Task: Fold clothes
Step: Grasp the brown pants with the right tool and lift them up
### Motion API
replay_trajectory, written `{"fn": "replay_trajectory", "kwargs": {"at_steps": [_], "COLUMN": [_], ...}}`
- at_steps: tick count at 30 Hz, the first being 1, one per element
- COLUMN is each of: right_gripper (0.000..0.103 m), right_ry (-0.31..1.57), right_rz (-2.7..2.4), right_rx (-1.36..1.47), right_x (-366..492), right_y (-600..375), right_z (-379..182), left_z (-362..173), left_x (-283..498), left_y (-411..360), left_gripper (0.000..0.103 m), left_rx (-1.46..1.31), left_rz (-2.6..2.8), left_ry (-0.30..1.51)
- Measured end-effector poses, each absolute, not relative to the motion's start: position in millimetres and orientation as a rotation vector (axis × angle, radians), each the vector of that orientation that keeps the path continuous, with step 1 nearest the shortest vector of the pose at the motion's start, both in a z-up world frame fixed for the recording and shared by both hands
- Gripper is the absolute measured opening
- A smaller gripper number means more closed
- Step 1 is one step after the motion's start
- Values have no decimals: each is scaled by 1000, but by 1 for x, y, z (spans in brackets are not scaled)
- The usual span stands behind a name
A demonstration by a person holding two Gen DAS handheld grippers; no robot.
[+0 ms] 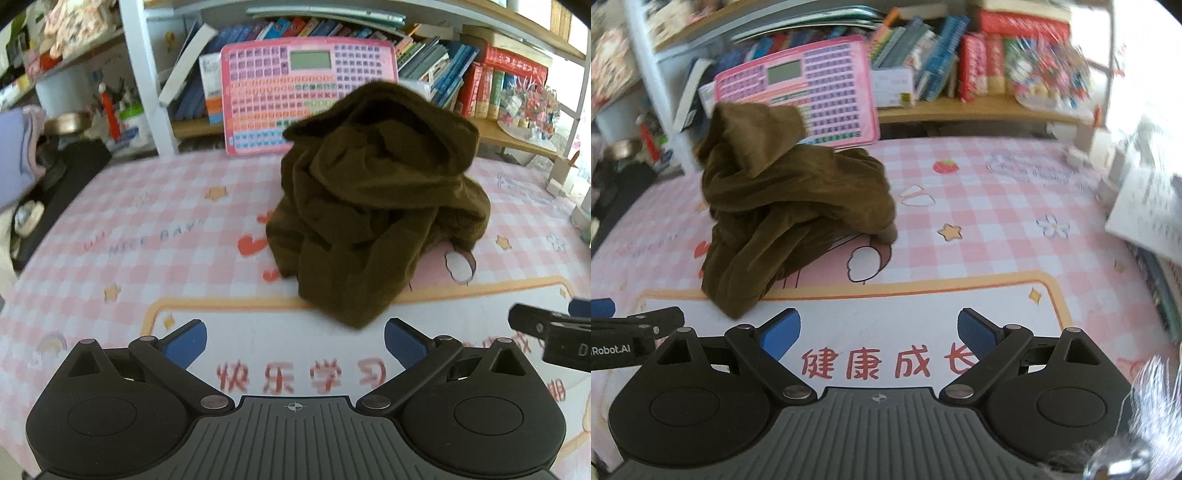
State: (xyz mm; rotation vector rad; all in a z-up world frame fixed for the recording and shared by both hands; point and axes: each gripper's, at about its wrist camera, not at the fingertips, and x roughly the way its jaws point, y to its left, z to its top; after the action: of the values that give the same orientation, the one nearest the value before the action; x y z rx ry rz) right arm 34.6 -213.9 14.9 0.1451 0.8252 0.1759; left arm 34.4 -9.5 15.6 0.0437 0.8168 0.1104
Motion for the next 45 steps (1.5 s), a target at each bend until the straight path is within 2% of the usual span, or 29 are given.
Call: {"fn": "replay_trajectory", "kwargs": {"at_steps": [3,8,14,18,19,21,23,24,25,26,40,43,45], "right_gripper": [92,92,89,88,84,68,35,25,10,8,5,5,5], "right_ry": [848,923,883,925,932,931,927,928,899,834,-21,10,131], "right_rz": [180,216,257,260,248,204,157,140,143,167,461,601,676], "right_rx": [278,708,1167,1425,1476,1540,1590,1606,1582,1515,469,212,119], "right_x": [45,75,113,142,147,155,162,165,166,164,130,106,96], "right_y": [-228,-259,-276,-265,-263,-261,-260,-261,-261,-262,-254,-207,-174], "right_z": [10,-6,-24,-42,-46,-52,-59,-63,-57,-36,245,266,249], "left_z": [24,35,47,52,53,53,53,53,52,51,53,50,47], "left_x": [48,74,101,101,100,98,95,91,88,86,62,51,44], "left_y": [-15,-35,-58,-53,-51,-47,-41,-36,-31,-25,50,73,90], "left_gripper": [103,103,103,103,103,103,103,103,103,103,103,103,103], "left_rx": [71,140,165,183,191,207,218,220,218,217,103,82,67], "left_rz": [93,29,-17,-10,-5,4,17,28,41,54,153,162,173], "left_ry": [777,733,672,660,661,665,674,684,696,707,684,688,695]}}
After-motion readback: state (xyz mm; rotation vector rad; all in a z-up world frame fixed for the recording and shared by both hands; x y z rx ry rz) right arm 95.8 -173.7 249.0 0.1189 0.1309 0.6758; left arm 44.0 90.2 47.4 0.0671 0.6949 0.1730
